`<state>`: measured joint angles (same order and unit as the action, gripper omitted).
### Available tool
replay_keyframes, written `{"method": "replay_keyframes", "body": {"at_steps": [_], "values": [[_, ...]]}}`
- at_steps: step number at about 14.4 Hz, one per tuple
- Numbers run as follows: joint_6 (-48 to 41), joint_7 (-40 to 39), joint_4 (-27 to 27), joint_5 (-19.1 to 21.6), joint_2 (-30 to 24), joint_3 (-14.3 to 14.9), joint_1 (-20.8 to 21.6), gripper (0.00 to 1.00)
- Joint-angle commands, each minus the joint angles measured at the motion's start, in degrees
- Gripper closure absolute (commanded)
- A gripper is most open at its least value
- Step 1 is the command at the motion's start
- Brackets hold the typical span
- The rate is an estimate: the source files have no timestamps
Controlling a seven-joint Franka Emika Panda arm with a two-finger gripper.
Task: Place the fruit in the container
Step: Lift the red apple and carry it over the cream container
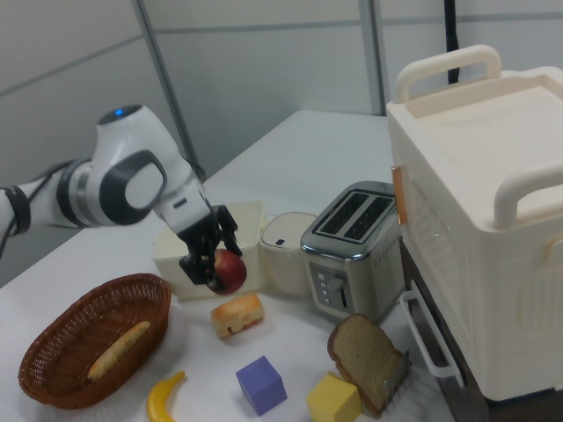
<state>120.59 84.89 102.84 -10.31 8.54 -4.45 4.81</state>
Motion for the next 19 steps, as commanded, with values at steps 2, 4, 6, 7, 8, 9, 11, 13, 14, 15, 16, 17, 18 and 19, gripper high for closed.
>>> {"method": "replay_keyframes", "body": {"at_steps": [2, 4, 6, 7, 8, 9, 11, 13, 14, 15, 16, 17, 18, 19], "values": [[-2.8, -11.2, -5.0, -0.1, 0.7, -4.6, -1.3, 0.64], [-1.9, -11.9, -6.5, -0.2, 1.4, -5.4, -1.4, 0.64], [3.8, -15.7, -8.1, -0.6, 2.7, -7.6, -1.4, 0.64], [7.8, -18.0, -8.2, -0.6, 3.4, -7.8, -1.3, 0.64], [9.9, -19.5, -8.4, -0.8, 4.4, -7.9, -1.2, 0.64], [12.2, -21.5, -9.1, -0.9, 5.8, -7.9, -0.9, 0.64], [12.6, -26.9, -9.7, -1.8, 7.7, -8.5, -0.6, 0.64], [12.5, -31.3, -13.2, -1.7, 10.7, -8.6, -0.3, 0.64], [12.6, -33.0, -14.1, -2.2, 12.1, -8.9, 0.8, 0.64], [12.7, -34.0, -14.2, -2.5, 12.3, -8.9, 1.1, 0.64], [13.4, -35.0, -14.2, -2.8, 12.3, -9.0, 1.2, 0.64], [17.2, -35.7, -13.8, -5.1, 12.4, -9.5, 1.5, 0.64], [19.8, -35.7, -13.5, -7.3, 12.7, -9.6, 1.6, 0.65], [21.6, -35.5, -13.4, -8.8, 12.9, -9.6, 1.6, 0.65]]}}
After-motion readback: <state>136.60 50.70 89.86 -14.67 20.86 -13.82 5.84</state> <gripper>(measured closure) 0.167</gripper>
